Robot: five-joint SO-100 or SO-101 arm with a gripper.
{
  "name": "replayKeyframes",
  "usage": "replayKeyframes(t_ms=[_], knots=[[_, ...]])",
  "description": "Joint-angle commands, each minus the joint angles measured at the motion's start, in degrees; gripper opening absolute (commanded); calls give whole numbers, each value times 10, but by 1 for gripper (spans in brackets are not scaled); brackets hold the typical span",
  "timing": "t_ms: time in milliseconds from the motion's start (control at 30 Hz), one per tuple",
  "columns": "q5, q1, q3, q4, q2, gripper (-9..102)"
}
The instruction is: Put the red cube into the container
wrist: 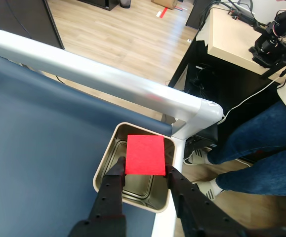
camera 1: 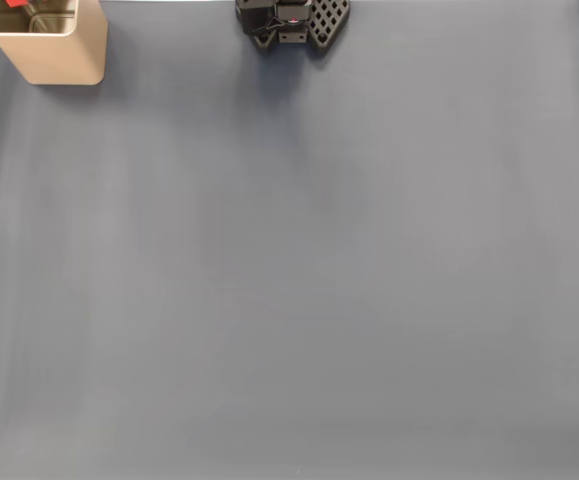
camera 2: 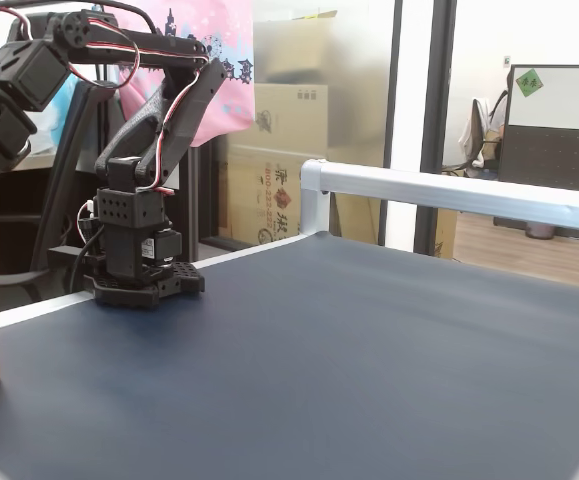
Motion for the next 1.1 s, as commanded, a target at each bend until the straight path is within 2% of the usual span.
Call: replayKeyframes(t_ms=[0,600,1067], knots=[[3,0,-8,-14,3,12],[38,0,27,-75,21,33],[51,-4,28,-82,25,37]])
